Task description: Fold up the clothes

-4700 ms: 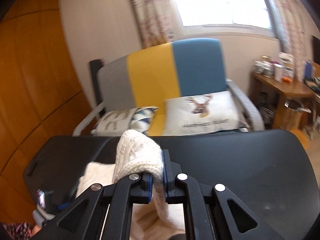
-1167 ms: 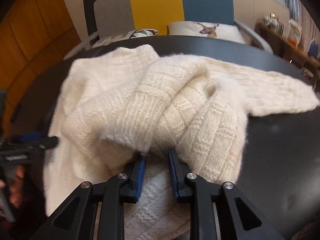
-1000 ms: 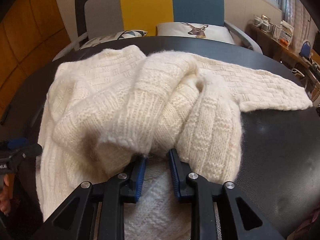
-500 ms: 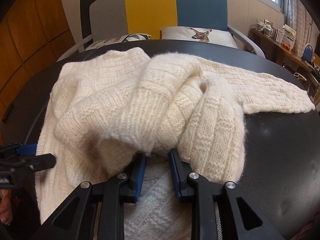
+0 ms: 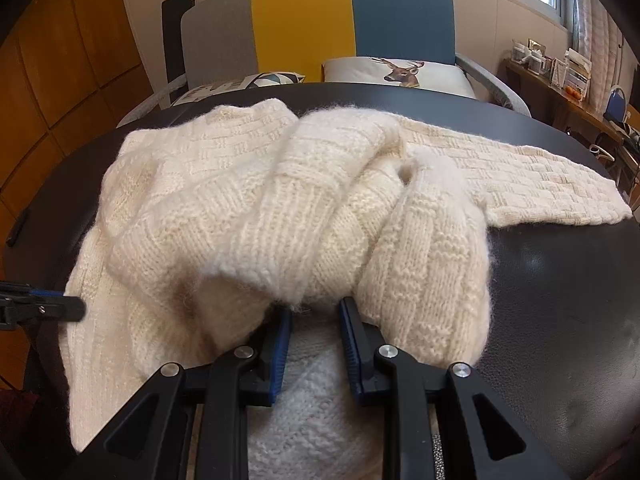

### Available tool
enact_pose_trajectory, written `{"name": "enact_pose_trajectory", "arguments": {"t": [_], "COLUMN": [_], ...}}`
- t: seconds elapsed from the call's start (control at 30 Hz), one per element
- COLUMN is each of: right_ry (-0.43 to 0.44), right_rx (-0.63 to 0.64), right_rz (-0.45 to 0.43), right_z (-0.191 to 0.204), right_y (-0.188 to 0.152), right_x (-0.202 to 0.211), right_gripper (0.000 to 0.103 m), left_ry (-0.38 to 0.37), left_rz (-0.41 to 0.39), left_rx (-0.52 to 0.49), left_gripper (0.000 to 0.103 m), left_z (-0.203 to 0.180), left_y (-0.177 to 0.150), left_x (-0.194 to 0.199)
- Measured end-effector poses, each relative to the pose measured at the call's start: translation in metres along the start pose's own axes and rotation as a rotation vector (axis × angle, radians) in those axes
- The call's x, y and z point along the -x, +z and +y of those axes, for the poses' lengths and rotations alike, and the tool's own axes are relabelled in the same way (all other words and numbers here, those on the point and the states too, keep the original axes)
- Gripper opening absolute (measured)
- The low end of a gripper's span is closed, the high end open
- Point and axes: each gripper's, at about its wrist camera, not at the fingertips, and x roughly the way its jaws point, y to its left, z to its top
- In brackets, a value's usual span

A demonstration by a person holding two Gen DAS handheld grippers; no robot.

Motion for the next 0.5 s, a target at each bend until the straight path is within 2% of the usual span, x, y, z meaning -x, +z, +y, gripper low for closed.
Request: {"name": "enact_pose_trajectory", "arguments": {"t": [0.1, 0.13, 0.23, 0.37, 0.43, 0.5], "right_ry": [-0.001, -0.003, -0.015, -0.008, -0.002, -0.009], "right_rx": [-0.002, -0.002, 0.003, -0.002, -0.008, -0.008], "right_rz": [-0.006, -0.008, -0.009, -0.008, -0.009, -0.011], "right_z": [0.001, 0.001, 0.003, 0.001, 0.000, 0.002], "right_y": [-0.001, -0.001, -0.001, -0.001, -0.002, -0.002], "right_x": [-0.001, -0.001, -0.002, 0.000, 0.000, -0.001], "right_gripper": [0.025, 0.025, 0.025, 0.025, 0.025, 0.025], "left_ry": [0.006, -0.015, -0.116, -0.156, -0.178, -0.185], "left_rz": [-0.049, -0.051, 0.020, 0.096, 0.080, 0.071], "left_rx": [-0.037, -0.044, -0.028, -0.016, -0.012, -0.009], "left_gripper": [0.019, 0.019, 0.019, 0.021, 0.027, 0.027], "left_z": [0.002, 0.001, -0.004, -0.010, -0.011, -0.012], "left_y": [-0.012, -0.016, -0.022, -0.029, -0.027, -0.026], "left_x": [0.025, 0.030, 0.019, -0.011, -0.013, -0.012]}}
